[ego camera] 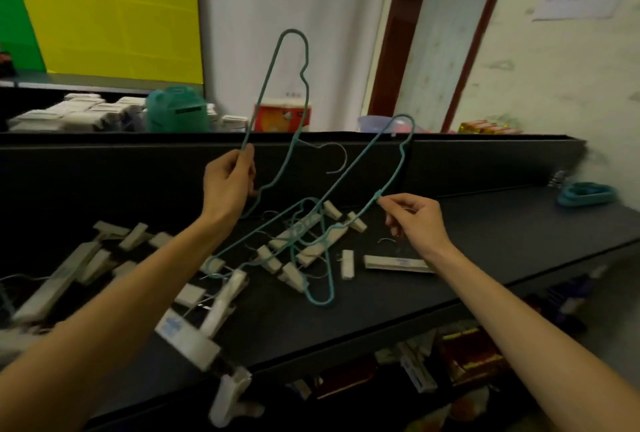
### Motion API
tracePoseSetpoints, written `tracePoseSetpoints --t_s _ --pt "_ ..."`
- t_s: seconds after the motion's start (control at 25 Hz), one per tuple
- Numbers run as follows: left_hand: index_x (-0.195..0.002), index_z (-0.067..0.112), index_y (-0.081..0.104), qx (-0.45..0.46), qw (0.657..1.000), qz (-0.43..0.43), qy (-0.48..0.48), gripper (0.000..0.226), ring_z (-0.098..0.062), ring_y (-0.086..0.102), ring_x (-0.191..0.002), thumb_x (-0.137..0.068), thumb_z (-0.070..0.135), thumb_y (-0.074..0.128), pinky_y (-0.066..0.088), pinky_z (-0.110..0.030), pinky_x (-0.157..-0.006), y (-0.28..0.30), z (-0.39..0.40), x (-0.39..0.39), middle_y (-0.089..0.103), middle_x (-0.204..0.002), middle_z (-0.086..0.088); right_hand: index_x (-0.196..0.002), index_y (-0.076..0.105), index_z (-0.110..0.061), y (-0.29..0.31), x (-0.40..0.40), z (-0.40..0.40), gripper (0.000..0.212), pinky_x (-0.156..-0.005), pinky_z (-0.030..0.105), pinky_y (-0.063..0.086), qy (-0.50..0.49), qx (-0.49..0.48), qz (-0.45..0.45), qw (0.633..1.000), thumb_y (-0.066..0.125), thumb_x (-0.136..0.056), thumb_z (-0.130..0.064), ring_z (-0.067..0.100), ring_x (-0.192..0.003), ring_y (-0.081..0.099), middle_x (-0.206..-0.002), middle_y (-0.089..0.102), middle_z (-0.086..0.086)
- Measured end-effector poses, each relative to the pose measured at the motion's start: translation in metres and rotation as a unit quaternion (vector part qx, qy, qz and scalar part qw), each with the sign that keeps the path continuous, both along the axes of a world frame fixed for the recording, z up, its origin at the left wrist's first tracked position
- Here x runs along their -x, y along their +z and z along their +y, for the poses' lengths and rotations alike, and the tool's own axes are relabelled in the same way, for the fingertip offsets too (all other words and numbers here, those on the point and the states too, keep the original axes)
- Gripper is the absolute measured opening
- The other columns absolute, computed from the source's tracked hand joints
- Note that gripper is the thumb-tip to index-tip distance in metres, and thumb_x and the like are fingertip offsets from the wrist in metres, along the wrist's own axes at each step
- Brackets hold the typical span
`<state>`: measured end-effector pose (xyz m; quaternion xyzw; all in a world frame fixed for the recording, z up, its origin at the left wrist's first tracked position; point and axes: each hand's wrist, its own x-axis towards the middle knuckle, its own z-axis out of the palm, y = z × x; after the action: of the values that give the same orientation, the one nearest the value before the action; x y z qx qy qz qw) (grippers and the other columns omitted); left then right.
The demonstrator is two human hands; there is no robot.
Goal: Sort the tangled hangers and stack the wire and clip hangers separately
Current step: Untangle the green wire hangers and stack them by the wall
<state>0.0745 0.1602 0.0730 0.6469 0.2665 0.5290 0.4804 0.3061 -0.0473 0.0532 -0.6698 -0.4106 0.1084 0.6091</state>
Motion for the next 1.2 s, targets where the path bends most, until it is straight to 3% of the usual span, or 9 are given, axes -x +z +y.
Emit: tracePoseSetpoints --t_s 0.24,0.4,0.56,0.68,0.8,0.96,1.08,1.2 --pt "-0.092 0.007 0.063 0.088 0.995 0.007 -0.038 0.037 -0.016 0.062 -0.057 -0.108 0.032 0.040 0.047 -0.025 -0.047 -0.017 -0.085 -0.156 0.073 -0.077 -0.011 -0.090 0.080 -0.007 0.011 -0.111 -0.132 0.012 -0.041 0.018 0.039 0.008 0.081 -0.009 0.997 0.074 -0.089 -0.018 0.008 -0.042 0.047 -0.049 0.055 0.003" --pt "-0.109 0.012 0.062 0.102 0.990 0.006 -0.096 0.035 -0.023 0.072 -0.066 -0.108 0.036 0.037 0.054 -0.029 -0.054 -0.010 -0.149 -0.272 0.076 -0.091 -0.012 -0.093 0.079 -0.007 0.023 -0.212 -0.219 0.016 -0.043 0.019 0.039 0.020 0.140 -0.017 0.990 0.073 -0.090 -0.022 0.012 -0.047 0.052 -0.062 0.065 0.007" --pt "-0.137 0.025 0.050 0.099 0.965 0.053 -0.237 0.034 -0.031 0.076 -0.076 -0.109 0.037 0.035 0.062 -0.037 -0.061 -0.002 -0.223 -0.388 0.070 -0.114 -0.007 -0.109 0.070 -0.007 0.026 -0.307 -0.285 0.020 -0.046 0.020 0.046 0.082 0.209 0.063 0.973 0.065 -0.096 -0.022 0.018 -0.061 0.065 -0.087 0.073 0.007" --pt "-0.133 0.022 0.057 0.114 0.939 0.130 -0.298 0.037 -0.031 0.076 -0.081 -0.109 0.037 0.033 0.060 -0.037 -0.065 0.003 -0.269 -0.470 0.066 -0.127 -0.008 -0.112 0.071 -0.010 0.029 -0.366 -0.325 0.021 -0.044 0.018 0.040 0.073 0.222 0.067 0.970 0.065 -0.096 -0.022 0.015 -0.059 0.061 -0.089 0.071 0.007" --pt "-0.120 0.025 0.068 0.096 0.920 0.184 -0.332 0.048 -0.026 0.071 -0.092 -0.108 0.048 0.028 0.056 -0.036 -0.073 0.007 -0.301 -0.548 0.068 -0.119 0.003 -0.104 0.077 -0.014 0.029 -0.430 -0.345 0.016 -0.041 0.017 0.033 0.062 0.231 0.048 0.970 0.071 -0.091 -0.022 0.011 -0.051 0.055 -0.083 0.072 0.008" --pt "-0.109 0.026 0.077 0.089 0.921 0.167 -0.340 0.048 -0.020 0.058 -0.086 -0.095 0.063 0.049 0.048 -0.033 -0.075 0.013 -0.316 -0.643 0.072 -0.111 0.004 -0.098 0.078 -0.011 0.036 -0.509 -0.357 0.018 -0.042 0.018 0.036 0.086 0.236 0.027 0.968 0.076 -0.084 -0.022 0.010 -0.044 0.051 -0.074 0.071 0.007" --pt "-0.096 0.020 0.080 0.064 0.922 0.173 -0.341 0.035 -0.017 0.053 -0.078 -0.092 0.052 0.064 0.049 -0.027 -0.066 0.016 -0.311 -0.706 0.068 -0.092 -0.001 -0.099 0.077 -0.003 0.058 -0.573 -0.359 0.015 -0.043 0.018 0.040 0.098 0.276 -0.025 0.956 0.075 -0.087 -0.012 0.010 -0.043 0.048 -0.073 0.071 0.008" --pt "-0.078 0.013 0.070 0.077 0.922 0.125 -0.360 0.038 -0.019 0.057 -0.077 -0.099 0.042 0.057 0.051 -0.029 -0.064 0.027 -0.304 -0.769 0.077 -0.102 -0.003 -0.103 0.076 -0.005 0.085 -0.642 -0.353 0.019 -0.045 0.020 0.035 0.056 0.297 -0.047 0.952 0.077 -0.087 -0.015 0.010 -0.047 0.049 -0.074 0.071 0.006"
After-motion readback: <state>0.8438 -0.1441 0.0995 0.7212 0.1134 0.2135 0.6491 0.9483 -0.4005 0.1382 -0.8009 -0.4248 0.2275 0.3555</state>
